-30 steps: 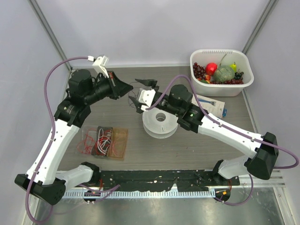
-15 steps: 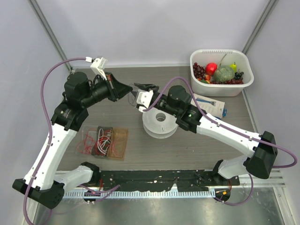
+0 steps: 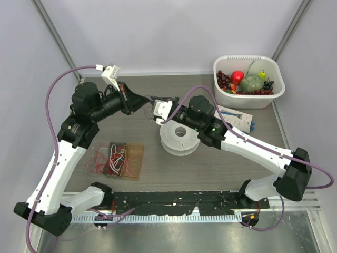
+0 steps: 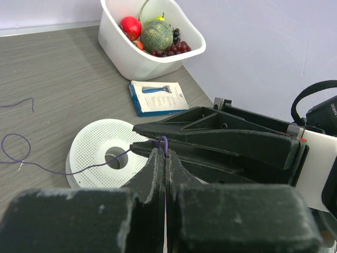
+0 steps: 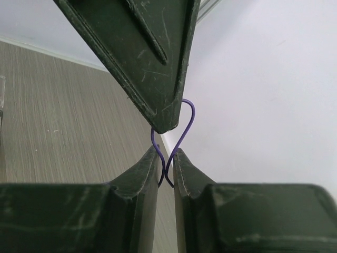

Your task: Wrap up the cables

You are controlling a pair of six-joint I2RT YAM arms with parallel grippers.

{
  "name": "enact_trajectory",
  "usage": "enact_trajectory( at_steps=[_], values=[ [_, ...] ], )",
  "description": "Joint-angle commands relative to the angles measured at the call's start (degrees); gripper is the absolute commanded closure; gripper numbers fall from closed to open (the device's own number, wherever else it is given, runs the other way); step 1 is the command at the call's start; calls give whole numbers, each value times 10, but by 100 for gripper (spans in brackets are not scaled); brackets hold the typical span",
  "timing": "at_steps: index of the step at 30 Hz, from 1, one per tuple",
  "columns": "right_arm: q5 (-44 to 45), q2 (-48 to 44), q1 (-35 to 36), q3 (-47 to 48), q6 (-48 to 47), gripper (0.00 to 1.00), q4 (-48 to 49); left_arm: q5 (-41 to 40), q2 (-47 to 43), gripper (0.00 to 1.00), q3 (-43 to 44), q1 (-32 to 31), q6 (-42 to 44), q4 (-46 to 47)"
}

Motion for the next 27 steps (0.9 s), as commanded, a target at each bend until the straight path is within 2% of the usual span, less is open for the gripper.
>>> enact_trajectory(
  at_steps=[1, 4, 6, 7, 8, 10, 11, 13, 15, 16, 20, 27],
  values=[
    [9, -10, -6, 13, 17, 79, 16, 13, -15, 100, -4, -1, 11, 30],
    [12, -10, -12, 11, 22, 81, 14, 13, -17, 100, -4, -1, 9, 33],
    [13, -10, -16, 11, 27, 89, 14, 16, -14, 100, -1, -1, 12, 33],
    [14, -10, -18, 12, 31, 96, 15, 24, -10, 89, 3, -1, 21, 31],
    [17, -9, -24, 17, 44, 99, 17, 31, -5, 74, 17, -1, 41, 24],
    [22, 2, -41, 25, 69, 99, 32, 31, 12, 47, 52, 0, 68, -4],
    [22, 6, -53, 31, 82, 99, 32, 32, 22, 37, 69, 0, 81, -24],
    [19, 23, -104, 60, 118, 99, 31, 38, 38, 24, 89, 0, 96, -57],
    [18, 44, -155, 92, 160, 99, 35, 51, 49, 6, 82, 0, 105, -85],
    [18, 61, -169, 117, 189, 99, 30, 53, 56, 0, 74, 0, 105, -104],
    [14, 99, -236, 172, 253, 99, -6, 49, 66, 0, 19, 4, 113, -113],
    [9, 117, -311, 144, 312, 99, -11, 83, 154, 0, -26, 8, 192, -97]
  ],
)
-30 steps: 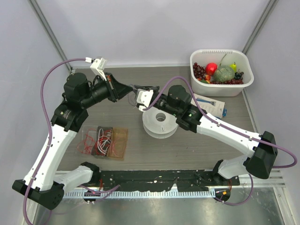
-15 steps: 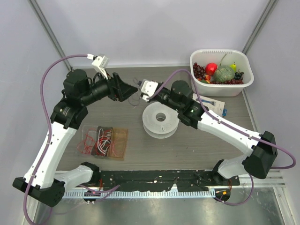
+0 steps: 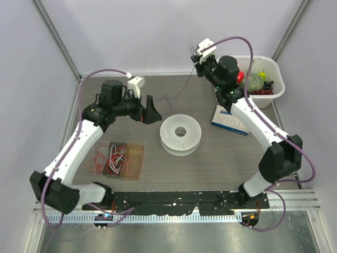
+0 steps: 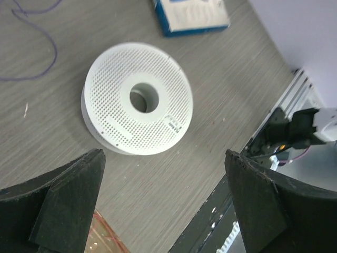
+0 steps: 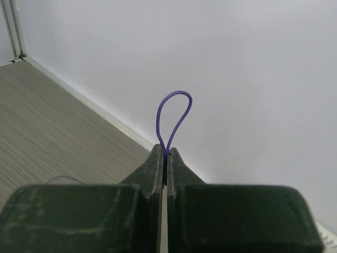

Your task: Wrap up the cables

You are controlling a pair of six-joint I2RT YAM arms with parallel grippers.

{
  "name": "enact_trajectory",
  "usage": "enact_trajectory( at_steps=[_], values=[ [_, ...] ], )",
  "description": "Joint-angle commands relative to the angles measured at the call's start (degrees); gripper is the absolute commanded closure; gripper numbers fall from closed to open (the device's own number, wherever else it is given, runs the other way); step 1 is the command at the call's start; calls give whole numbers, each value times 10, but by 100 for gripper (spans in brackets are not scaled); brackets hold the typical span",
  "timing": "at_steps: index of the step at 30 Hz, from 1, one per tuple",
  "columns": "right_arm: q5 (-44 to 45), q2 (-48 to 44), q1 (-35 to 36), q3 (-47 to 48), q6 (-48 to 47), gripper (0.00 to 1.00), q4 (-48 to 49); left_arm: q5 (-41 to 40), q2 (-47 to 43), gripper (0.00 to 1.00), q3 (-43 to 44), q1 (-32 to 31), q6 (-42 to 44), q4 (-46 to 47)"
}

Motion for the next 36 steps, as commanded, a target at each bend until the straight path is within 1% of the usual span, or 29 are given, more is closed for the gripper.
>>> enact_trajectory(
  at_steps=[1, 3, 8, 9, 10, 13, 17, 21, 23, 25, 26, 30, 31, 32, 35, 36],
  values=[
    [-6, 3, -33, -6, 69, 99, 8, 50, 70, 0, -5, 10, 63, -3],
    [-8, 6, -53, -8, 78, 99, 7, 97, 113, 0, 0, 18, 80, -3],
    [-10, -2, -62, -18, 64, 99, -15, 106, 230, 0, 17, 27, 120, -9],
    [-11, -5, -63, -24, 62, 99, -15, 111, 249, 2, 20, 30, 123, -11],
    [-14, -12, -63, -30, 61, 99, -20, 115, 269, 4, 23, 32, 119, -8],
    [-27, -23, -64, -32, 78, 99, -47, 144, 323, 15, 21, 42, 101, 23],
    [-32, -20, -63, 1, 92, 99, -111, 189, 377, 18, 19, 43, 90, 57],
    [-33, -23, -64, 5, 92, 99, -141, 221, 410, 19, 10, 43, 67, 100],
    [-39, -26, -65, 5, 87, 99, -151, 233, 418, 22, 8, 43, 55, 119],
    [-49, -26, -64, 9, 83, 99, -165, 252, 428, 26, 3, 43, 25, 151],
    [-56, -28, -64, 8, 80, 99, -167, 258, 433, 30, 1, 43, 6, 170],
    [-59, -40, -65, -4, 84, 99, -176, 270, 454, 56, -29, 43, -82, 256],
    [-70, -43, -66, -6, 84, 99, -180, 274, 456, 64, -37, 42, -99, 280],
    [-74, -46, -67, -9, 82, 99, -192, 280, 458, 72, -43, 43, -110, 295],
    [-104, -47, -81, 0, 99, 99, -227, 299, 437, 98, -49, 43, -124, 316],
    [-123, -45, -89, 4, 116, 99, -249, 303, 418, 100, -51, 43, -122, 317]
  ],
)
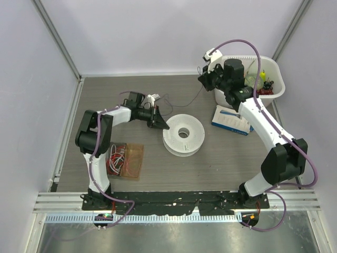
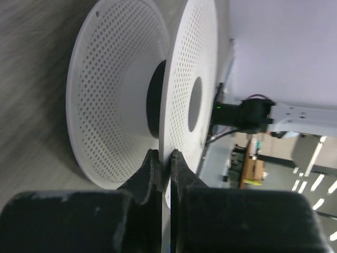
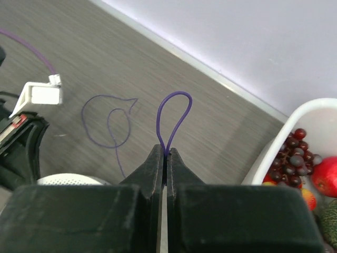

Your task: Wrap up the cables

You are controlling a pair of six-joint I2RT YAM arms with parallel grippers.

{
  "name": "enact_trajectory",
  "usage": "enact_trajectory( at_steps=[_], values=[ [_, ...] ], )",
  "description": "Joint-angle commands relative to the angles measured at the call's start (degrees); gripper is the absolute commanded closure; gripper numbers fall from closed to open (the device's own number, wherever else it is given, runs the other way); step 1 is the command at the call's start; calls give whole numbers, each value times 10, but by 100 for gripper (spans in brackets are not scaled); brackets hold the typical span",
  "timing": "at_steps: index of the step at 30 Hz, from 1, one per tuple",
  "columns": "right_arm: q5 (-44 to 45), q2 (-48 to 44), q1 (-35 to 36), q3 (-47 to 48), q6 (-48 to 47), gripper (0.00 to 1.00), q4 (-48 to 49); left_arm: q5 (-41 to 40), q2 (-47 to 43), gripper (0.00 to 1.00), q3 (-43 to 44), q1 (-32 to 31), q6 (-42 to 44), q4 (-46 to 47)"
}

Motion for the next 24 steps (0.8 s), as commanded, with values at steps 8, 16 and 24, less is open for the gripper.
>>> enact_trajectory(
  at_steps=[8, 16, 24],
  values=[
    [-105, -63, -80, -8, 74, 99, -99, -30, -213, 100, 22, -43, 304, -222],
    [-182, -116, -79, -13, -11, 99, -280, -221, -381, 100, -55, -169, 459, -282],
    [-299, -206, -65, -104, -152, 99, -395, -307, -426, 100, -86, -256, 516, -277]
  ],
)
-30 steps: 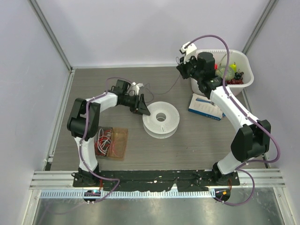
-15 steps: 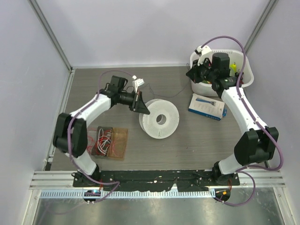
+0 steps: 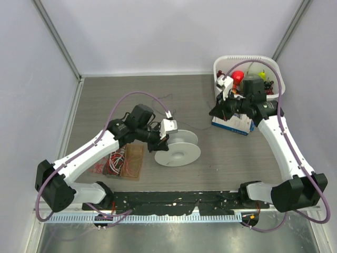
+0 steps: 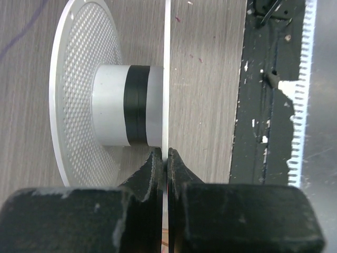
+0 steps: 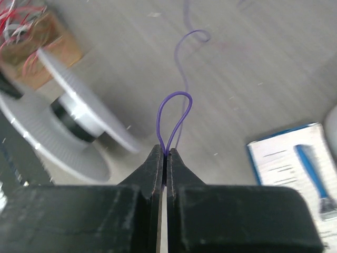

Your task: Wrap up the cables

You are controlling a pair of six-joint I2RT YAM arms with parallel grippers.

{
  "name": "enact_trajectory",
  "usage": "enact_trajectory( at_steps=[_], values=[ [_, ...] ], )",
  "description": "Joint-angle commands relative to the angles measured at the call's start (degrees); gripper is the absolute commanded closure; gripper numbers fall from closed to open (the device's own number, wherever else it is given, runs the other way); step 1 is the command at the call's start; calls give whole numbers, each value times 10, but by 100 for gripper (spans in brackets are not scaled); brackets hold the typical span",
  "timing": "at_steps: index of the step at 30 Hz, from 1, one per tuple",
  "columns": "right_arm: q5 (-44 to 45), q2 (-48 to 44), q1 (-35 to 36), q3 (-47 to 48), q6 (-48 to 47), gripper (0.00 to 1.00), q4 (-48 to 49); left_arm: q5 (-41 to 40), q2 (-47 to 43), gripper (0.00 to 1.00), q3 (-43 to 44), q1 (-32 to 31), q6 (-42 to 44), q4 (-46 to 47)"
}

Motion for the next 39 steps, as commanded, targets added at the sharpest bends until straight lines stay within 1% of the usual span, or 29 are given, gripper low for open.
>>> enact_trajectory(
  at_steps=[1, 3, 7, 8, 12, 15, 17, 19, 21, 22, 23, 25, 26, 28, 30, 32, 33, 35, 36, 39],
  values=[
    [-78, -54, 24, -45, -81, 99, -86, -86, -12, 100, -7, -38, 57, -1],
    [-76, -70, 42, -59, -99, 99, -103, -94, -15, 100, -6, -49, 53, 4],
    [-70, -92, 80, -79, -119, 99, -128, -103, -25, 96, -8, -65, 53, 9],
    [-66, -96, 86, -85, -124, 99, -131, -101, -29, 94, -8, -67, 52, 10],
    [-60, -103, 115, -90, -127, 99, -152, -107, -34, 80, -8, -75, 52, 7],
    [-58, -105, 128, -89, -126, 99, -152, -96, -39, 58, 3, -75, 53, -8],
    [-53, -100, 134, -86, -130, 99, -147, -87, -47, 40, 19, -72, 31, -15],
    [-54, -92, 138, -82, -138, 99, -146, -37, -62, 31, 32, -45, 7, -19],
    [-54, -80, 141, -72, -157, 99, -153, 29, -88, 25, 29, -7, -33, 10],
    [-53, -75, 143, -66, -169, 99, -162, 51, -104, 22, 20, 27, -64, 39],
    [-50, -65, 144, -58, -190, 99, -168, 72, -119, 21, 9, 50, -86, 72],
    [-48, -47, 145, -37, -254, 99, -206, 76, -139, 17, -21, 83, -93, 134],
    [-52, -41, 145, -29, -292, 99, -238, 67, -145, 15, -35, 90, -75, 147],
    [-62, -17, 147, 0, -337, 99, -286, 46, -156, 13, -57, 91, -33, 172],
    [-65, 16, 152, 27, -367, 99, -331, 25, -153, 11, -66, 92, -10, 201],
    [-61, 55, 159, 46, -380, 99, -357, 15, -133, 11, -52, 92, -2, 209],
    [-62, 67, 162, 56, -385, 99, -374, 23, -119, 12, -45, 91, 18, 200],
    [-61, 95, 169, 68, -384, 99, -381, 43, -93, 15, -36, 91, 51, 191],
    [-63, 112, 175, 73, -377, 99, -382, 43, -85, 16, -37, 91, 52, 201],
    [-68, 135, 188, 89, -349, 99, -364, 56, -60, 23, -36, 91, 54, 214]
  ],
)
